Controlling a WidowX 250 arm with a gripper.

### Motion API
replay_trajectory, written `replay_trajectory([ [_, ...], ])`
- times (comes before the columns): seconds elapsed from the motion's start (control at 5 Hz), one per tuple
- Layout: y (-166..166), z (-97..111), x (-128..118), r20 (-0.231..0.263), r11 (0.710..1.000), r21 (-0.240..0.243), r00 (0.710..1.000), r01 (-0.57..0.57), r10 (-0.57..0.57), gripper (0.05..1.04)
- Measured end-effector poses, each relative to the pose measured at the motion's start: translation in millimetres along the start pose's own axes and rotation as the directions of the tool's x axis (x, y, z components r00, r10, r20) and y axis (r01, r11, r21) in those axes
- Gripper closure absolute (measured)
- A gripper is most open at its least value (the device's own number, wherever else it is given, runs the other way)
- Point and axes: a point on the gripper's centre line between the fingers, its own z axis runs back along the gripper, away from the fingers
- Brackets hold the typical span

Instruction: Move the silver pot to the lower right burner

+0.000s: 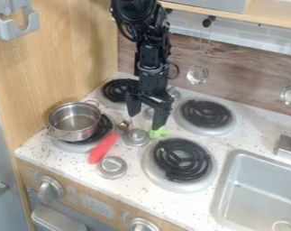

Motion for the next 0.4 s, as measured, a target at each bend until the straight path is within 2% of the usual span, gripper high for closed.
replay_trajectory([
  [0.2, -4.1, -13.3, -7.5, -0.038, 1.000, -0.018, 0.999, 0.001, -0.002, 0.085],
  [0.4, 1.0, -7.9, -17.1, -0.010, 0.999, -0.048, 1.000, -0.012, 0.012, 0.085],
])
